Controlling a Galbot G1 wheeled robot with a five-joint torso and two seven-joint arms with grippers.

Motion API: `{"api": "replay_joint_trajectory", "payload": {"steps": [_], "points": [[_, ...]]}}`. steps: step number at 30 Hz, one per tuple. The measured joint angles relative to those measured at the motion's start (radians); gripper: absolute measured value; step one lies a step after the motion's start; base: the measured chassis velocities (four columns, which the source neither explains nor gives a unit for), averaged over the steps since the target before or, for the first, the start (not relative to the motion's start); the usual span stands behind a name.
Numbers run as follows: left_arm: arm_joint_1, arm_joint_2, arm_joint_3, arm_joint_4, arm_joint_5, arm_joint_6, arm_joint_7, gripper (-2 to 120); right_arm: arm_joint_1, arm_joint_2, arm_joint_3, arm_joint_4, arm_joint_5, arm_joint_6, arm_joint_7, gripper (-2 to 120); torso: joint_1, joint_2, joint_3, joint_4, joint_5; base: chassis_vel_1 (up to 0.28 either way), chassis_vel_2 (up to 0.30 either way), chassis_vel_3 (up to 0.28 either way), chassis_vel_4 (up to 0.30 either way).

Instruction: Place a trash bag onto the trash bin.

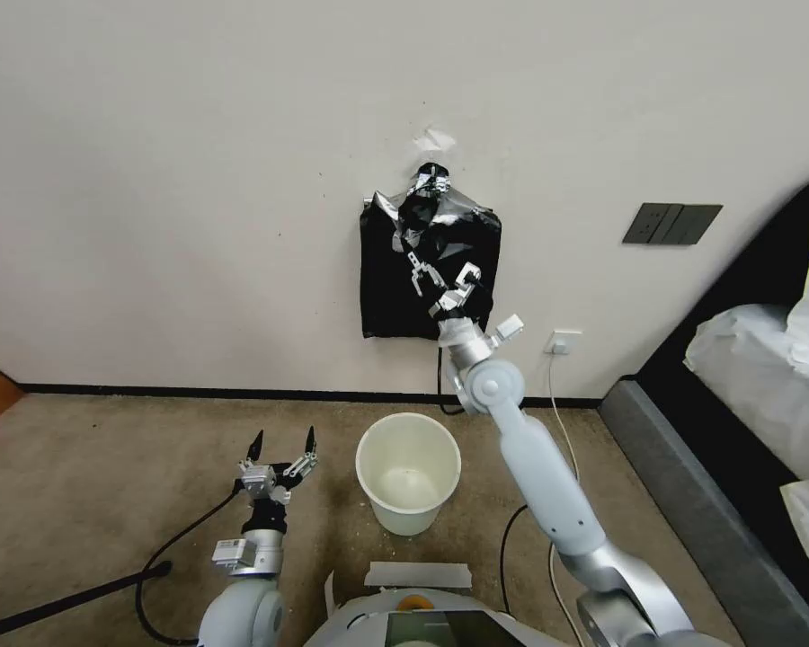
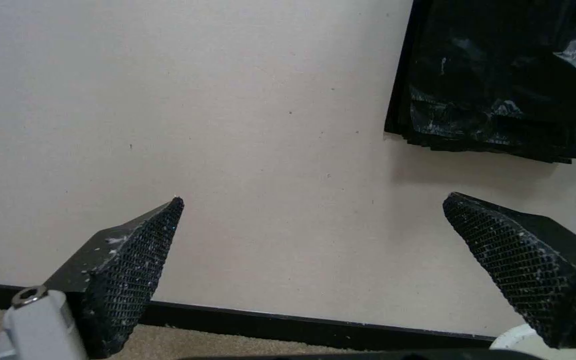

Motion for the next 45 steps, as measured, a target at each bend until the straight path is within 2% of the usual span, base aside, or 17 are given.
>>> {"api": "replay_joint_trajectory", "payload": {"steps": [9, 16, 23, 25, 45], "points": [[0.002, 0.004, 0.012, -0.025, 0.0, 0.0, 0.0, 100, -0.126, -0.054, 0.0, 0.094, -0.042, 0.0, -0.006, 0, 0.0, 0.0, 0.0, 0.0001, 0.0001, 0.0, 0.0, 0.0, 0.0], [0.01, 0.002, 0.031, -0.041, 0.0, -0.001, 0.0, 100, -0.233, -0.126, 0.005, 0.182, -0.104, 0.0, -0.043, 0, 0.0, 0.0, 0.0, -0.0001, 0.0001, 0.0, 0.0, 0.0, 0.0], [0.016, 0.005, 0.035, -0.052, 0.0, -0.002, 0.0, 100, -0.289, -0.149, 0.006, 0.223, -0.153, 0.001, -0.071, 0, 0.0, 0.0, 0.0, -0.0001, 0.0, 0.0, 0.0, 0.0, 0.0], [0.027, 0.007, 0.039, -0.063, 0.001, -0.005, 0.001, 100, -0.346, -0.164, 0.007, 0.248, -0.195, 0.004, -0.101, 0, 0.0, 0.0, 0.0, 0.0, 0.0, 0.0, 0.0, 0.0, 0.0], [0.041, 0.018, 0.047, -0.093, 0.001, -0.006, 0.001, 100, -0.448, -0.179, 0.011, 0.292, -0.265, 0.013, -0.181, 0, 0.0, 0.0, 0.0, 0.0, 0.0, 0.0, 0.0, 0.0, 0.0]]}}
